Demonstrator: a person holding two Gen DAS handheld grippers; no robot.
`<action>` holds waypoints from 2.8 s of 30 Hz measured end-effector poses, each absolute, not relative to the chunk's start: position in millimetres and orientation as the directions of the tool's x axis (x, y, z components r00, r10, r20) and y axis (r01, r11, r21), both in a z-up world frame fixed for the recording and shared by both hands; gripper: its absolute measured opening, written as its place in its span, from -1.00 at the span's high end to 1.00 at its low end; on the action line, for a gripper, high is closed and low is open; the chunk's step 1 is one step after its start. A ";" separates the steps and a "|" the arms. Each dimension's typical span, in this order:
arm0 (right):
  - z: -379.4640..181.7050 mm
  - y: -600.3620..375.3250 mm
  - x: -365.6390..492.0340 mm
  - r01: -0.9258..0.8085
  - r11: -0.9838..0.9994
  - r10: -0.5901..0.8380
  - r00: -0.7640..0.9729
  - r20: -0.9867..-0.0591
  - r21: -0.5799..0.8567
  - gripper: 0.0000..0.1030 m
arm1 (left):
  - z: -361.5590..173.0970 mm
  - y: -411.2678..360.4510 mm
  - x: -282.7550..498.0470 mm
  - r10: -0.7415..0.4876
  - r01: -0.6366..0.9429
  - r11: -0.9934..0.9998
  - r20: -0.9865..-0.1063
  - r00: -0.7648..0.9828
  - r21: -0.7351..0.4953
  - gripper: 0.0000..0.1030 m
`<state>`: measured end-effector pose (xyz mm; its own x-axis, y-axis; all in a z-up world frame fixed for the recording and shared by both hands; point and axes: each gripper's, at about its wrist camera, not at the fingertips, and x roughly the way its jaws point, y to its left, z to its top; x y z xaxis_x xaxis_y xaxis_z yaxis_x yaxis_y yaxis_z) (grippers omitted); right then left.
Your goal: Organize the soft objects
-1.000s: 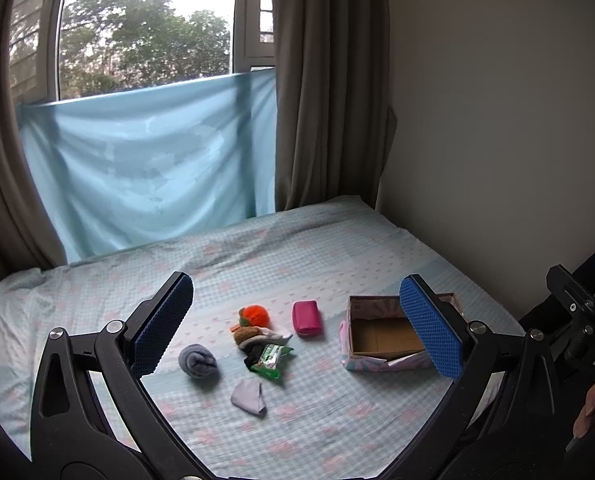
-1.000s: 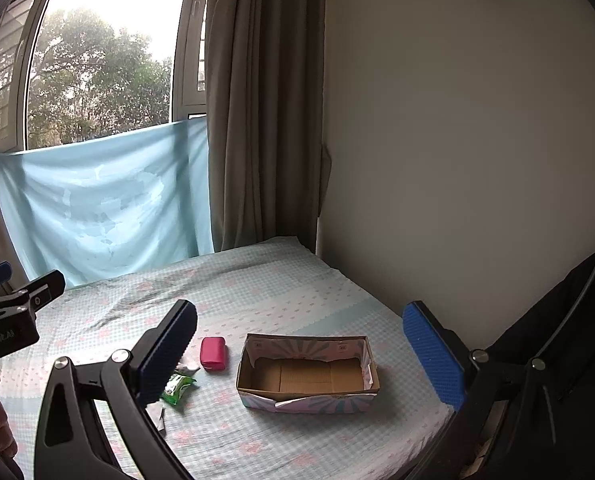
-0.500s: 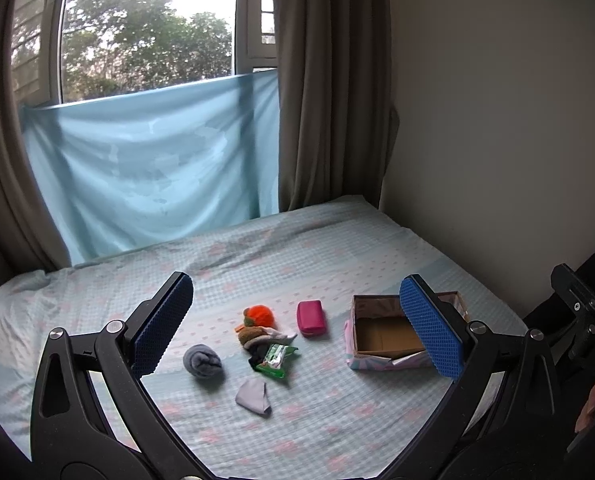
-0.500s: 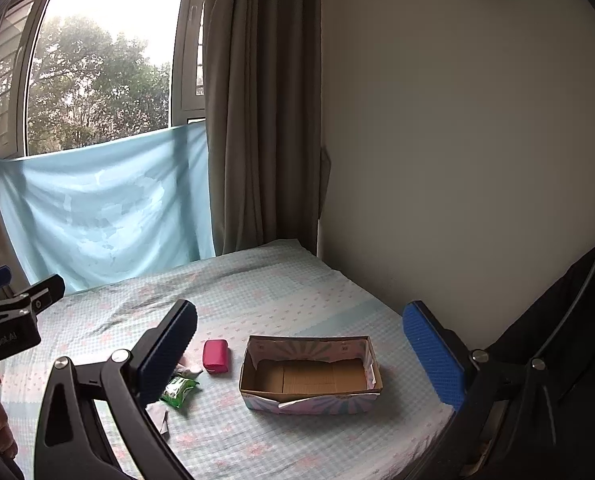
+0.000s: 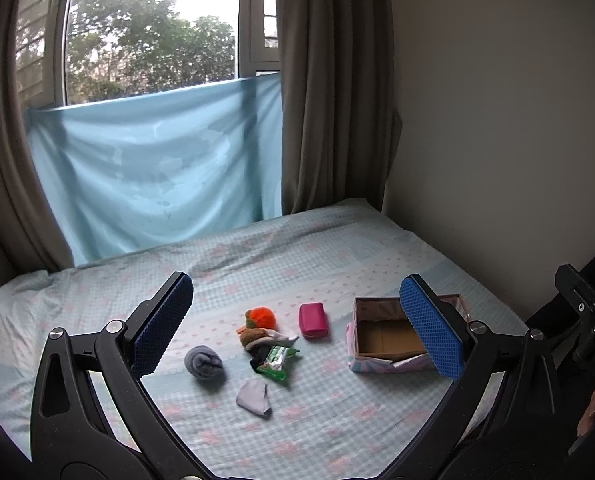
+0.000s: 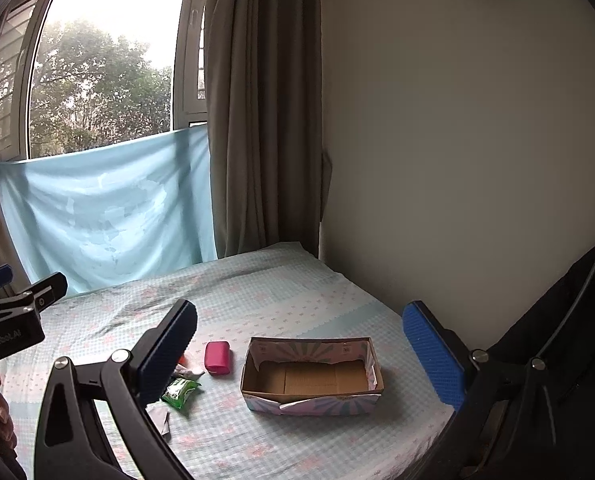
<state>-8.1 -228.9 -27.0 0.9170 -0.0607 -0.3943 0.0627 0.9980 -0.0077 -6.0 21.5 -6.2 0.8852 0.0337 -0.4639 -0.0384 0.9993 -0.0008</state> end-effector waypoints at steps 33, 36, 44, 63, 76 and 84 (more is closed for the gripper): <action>-23.6 -229.3 11.7 -0.055 0.998 0.032 0.905 -0.424 -0.042 -0.99 | -21.2 39.6 3.5 0.103 -0.159 0.985 -0.519 0.849 -0.065 -0.99; -41.4 -213.7 20.6 -0.114 0.993 0.085 0.884 -0.460 -0.034 -0.99 | -39.6 60.6 4.2 0.131 -0.199 0.978 -0.557 0.820 -0.063 -0.99; -112.0 -137.8 29.6 -0.170 0.986 0.141 0.828 -0.543 -0.002 -0.99 | -116.5 140.7 10.1 0.137 -0.202 0.979 -0.644 0.753 -0.028 -0.99; -325.5 21.8 74.5 -0.111 0.991 0.125 0.625 -0.770 0.070 -0.98 | -333.5 273.7 113.9 -0.014 -0.030 0.999 -0.832 0.555 -0.037 -0.99; -441.7 72.3 118.2 -0.126 0.990 0.126 0.534 -0.836 0.069 -0.81 | -436.7 272.5 190.6 -0.059 0.043 0.998 -0.849 0.525 -0.043 -0.99; -479.9 80.7 145.4 -0.126 0.990 0.119 0.512 -0.850 0.063 -0.36 | -474.5 271.4 219.7 -0.061 0.026 0.998 -0.854 0.516 -0.055 -0.97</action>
<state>145.4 80.7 -479.9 0.5124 0.1194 -0.8504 -0.1264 0.9900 0.0628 219.7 271.4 -474.5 0.5164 -0.0606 -0.8542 0.0263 0.9981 -0.0549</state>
